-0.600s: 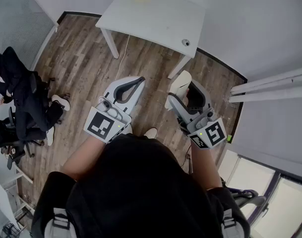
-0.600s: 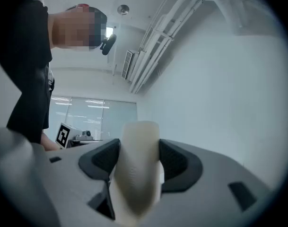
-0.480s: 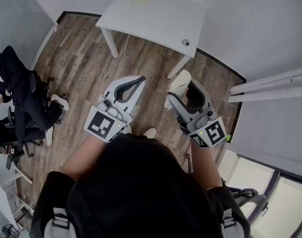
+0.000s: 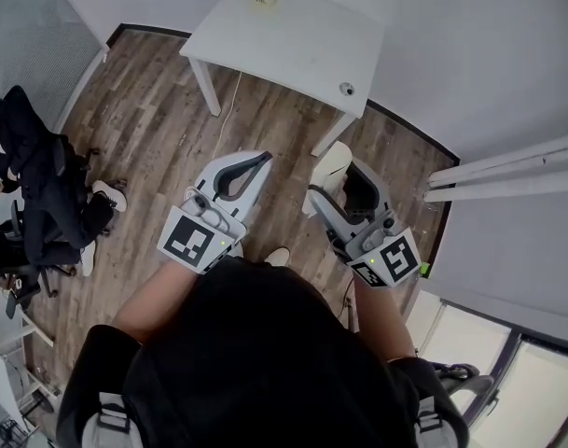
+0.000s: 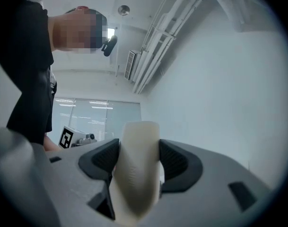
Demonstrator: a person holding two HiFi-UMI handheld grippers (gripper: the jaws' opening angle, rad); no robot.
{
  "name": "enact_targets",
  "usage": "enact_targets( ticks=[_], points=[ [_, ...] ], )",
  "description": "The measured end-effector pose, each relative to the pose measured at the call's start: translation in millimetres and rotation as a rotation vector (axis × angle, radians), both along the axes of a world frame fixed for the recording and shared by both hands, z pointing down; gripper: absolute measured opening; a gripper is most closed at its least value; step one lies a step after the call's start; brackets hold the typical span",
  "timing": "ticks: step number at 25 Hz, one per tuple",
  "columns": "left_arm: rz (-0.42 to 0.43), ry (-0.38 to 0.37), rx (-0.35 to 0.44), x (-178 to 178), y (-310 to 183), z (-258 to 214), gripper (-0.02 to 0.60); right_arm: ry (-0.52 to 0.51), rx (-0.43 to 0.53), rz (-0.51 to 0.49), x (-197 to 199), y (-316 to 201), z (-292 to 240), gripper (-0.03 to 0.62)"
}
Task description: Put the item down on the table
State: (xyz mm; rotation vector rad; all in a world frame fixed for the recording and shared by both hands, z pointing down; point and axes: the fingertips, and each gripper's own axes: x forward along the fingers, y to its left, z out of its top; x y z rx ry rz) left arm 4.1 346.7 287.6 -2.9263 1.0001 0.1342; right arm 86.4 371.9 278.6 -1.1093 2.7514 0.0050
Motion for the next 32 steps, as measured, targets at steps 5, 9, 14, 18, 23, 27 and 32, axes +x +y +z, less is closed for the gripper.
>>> enact_targets(
  ticks=[5, 9, 14, 18, 23, 27, 32],
  points=[
    [-0.030, 0.005, 0.019, 8, -4, -4, -0.006, -0.005, 0.010, -0.033, 6, -7, 2, 0.273],
    [-0.053, 0.004, 0.022, 8, -16, -5, -0.006, 0.000, 0.011, -0.048, 5, -22, 3, 0.273],
    [-0.063, 0.004, 0.009, -2, -43, 4, -0.006, -0.005, 0.005, -0.066, -6, -52, 9, 0.273],
    [-0.054, 0.007, -0.002, -16, -76, 11, -0.006, 0.006, 0.006, -0.059, -21, -84, 9, 0.273],
    [-0.036, 0.025, 0.002, -34, -129, 8, -0.006, 0.024, -0.004, -0.031, -38, -133, 7, 0.273],
    [-0.014, 0.033, 0.010, -51, -172, 1, -0.006, 0.036, -0.006, -0.004, -56, -174, 2, 0.273],
    [0.014, 0.033, 0.004, -78, -220, 5, -0.006, 0.047, -0.016, 0.034, -81, -222, 2, 0.273]
  ],
)
